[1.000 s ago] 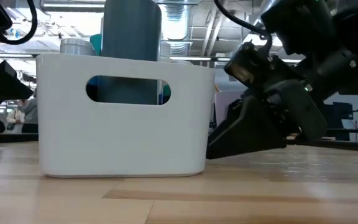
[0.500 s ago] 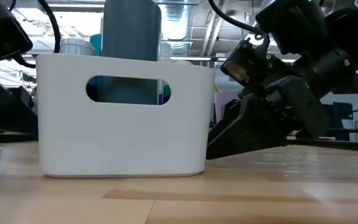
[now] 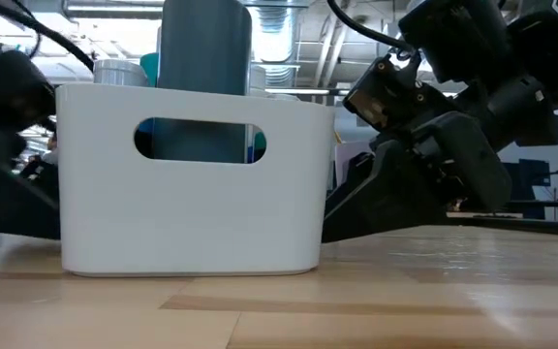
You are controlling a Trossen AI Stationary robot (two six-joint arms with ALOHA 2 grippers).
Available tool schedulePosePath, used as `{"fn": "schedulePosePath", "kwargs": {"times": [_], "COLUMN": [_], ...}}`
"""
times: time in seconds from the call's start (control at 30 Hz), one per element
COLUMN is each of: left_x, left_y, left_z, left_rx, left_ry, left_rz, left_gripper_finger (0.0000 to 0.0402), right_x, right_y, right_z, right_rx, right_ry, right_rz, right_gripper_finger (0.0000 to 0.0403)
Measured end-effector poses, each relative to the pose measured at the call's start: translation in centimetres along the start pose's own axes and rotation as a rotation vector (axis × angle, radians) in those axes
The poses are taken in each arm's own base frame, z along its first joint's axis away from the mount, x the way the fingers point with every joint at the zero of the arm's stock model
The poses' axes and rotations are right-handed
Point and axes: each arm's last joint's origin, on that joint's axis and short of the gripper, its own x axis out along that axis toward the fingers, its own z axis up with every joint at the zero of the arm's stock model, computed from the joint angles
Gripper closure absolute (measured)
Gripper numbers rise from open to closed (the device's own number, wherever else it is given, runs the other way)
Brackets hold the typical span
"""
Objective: Pick & Place Paint Supplies
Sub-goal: Move the white bin to the bottom center of the table
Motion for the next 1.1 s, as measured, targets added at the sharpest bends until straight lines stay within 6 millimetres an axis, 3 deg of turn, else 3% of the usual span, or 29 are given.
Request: {"fn": "schedulePosePath", "kwargs": {"times": [0.33, 1.1], "left_x": [0.3, 0.2], "left_y": [-1.8, -2.2], "left_z": [2.3, 2.2], "left_rx": [0.104, 0.05], "left_ry": [-0.06, -0.015], "left_rz": [-0.03, -0.111], "left_gripper_finger": [0.0105, 0.0105], "right_x": [0.0, -0.7], "right_y": [0.0, 2.8], "right_z": [0.2, 0.6], "right_rx": [0.005, 0.043], "right_ry": [-0.021, -0.074], "right_rz": [0.004, 0.132], "right_gripper_finger": [0.0142, 0.0142]}}
